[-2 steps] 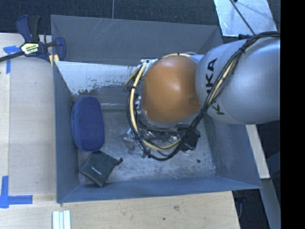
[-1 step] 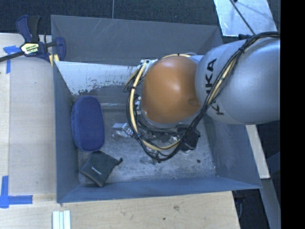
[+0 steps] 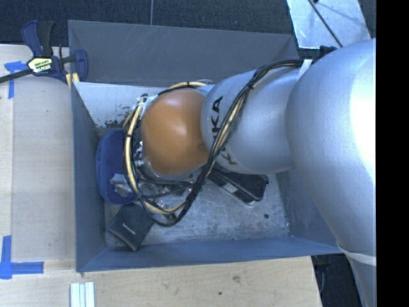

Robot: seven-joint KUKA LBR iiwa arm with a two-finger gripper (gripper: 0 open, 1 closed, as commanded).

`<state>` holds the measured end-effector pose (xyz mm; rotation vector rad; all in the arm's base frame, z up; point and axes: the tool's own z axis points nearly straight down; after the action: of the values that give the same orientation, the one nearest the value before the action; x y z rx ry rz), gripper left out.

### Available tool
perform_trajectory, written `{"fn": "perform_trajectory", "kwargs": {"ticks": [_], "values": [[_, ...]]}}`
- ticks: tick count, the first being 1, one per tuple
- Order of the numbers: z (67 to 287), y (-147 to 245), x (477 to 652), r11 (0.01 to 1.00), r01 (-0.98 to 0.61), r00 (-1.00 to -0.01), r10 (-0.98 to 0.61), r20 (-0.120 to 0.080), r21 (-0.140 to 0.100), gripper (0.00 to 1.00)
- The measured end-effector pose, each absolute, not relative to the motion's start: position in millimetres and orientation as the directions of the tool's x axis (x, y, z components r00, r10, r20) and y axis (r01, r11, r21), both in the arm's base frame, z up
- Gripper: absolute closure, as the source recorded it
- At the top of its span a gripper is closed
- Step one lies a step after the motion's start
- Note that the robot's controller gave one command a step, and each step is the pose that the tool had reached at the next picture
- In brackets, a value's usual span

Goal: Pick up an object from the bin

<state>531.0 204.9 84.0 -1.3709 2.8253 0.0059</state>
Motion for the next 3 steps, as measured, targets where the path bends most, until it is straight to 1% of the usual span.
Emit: {"fn": "perform_trajectory", "kwargs": {"ticks": [1,2,3], "values": [[88,202,532.9,0.624,-0.781,-0.624,-0.781,-0.005,-0.001,1.0],[87,201,532.3,0.625,-0.78,-0.625,-0.78,-0.003,0.0,0.0],[70,206,526.7,0.369,-0.929,-0.369,-0.929,-0.001,0.001,0.0]]}}
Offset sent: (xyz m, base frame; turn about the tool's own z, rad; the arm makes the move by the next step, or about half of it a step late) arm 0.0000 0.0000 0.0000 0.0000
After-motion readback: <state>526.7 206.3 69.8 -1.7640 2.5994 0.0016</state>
